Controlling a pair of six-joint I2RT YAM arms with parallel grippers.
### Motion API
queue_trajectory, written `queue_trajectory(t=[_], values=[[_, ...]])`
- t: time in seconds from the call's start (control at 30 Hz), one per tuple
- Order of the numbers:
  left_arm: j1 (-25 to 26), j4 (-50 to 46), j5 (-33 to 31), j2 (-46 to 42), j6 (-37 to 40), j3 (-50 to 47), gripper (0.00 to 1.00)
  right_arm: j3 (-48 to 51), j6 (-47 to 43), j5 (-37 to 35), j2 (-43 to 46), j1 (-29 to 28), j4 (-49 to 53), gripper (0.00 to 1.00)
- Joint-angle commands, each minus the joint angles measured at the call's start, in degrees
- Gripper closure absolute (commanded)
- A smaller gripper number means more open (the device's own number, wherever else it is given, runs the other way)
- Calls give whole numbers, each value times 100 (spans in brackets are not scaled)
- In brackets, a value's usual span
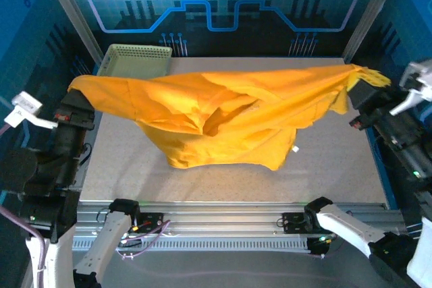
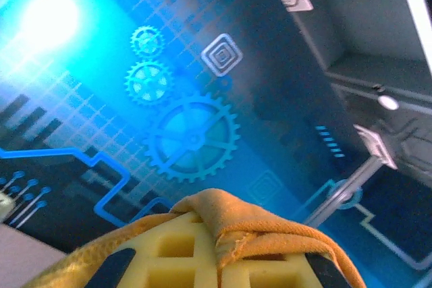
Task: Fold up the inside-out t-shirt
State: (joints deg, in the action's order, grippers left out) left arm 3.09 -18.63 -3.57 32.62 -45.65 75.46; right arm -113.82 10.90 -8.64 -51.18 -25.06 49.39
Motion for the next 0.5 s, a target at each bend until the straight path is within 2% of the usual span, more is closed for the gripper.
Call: queue_trajectory(t=[0.0,0.23,0.33,0.47], values=[[-79,208,190,394,-255,71,100,-2,60,-335,-364,36,-215,100],[-72,-18,533,2521,-332,-138,100,609,-239,-1682,-1450,148,-430,100],[-72,-85,611,3622,-343,-37,100,1164,-136,-1567,-1954,552,-686,100],[-65,-52,697,5468,-294,447,100,1897,123,-1065,-2832,1248,-1216,100]])
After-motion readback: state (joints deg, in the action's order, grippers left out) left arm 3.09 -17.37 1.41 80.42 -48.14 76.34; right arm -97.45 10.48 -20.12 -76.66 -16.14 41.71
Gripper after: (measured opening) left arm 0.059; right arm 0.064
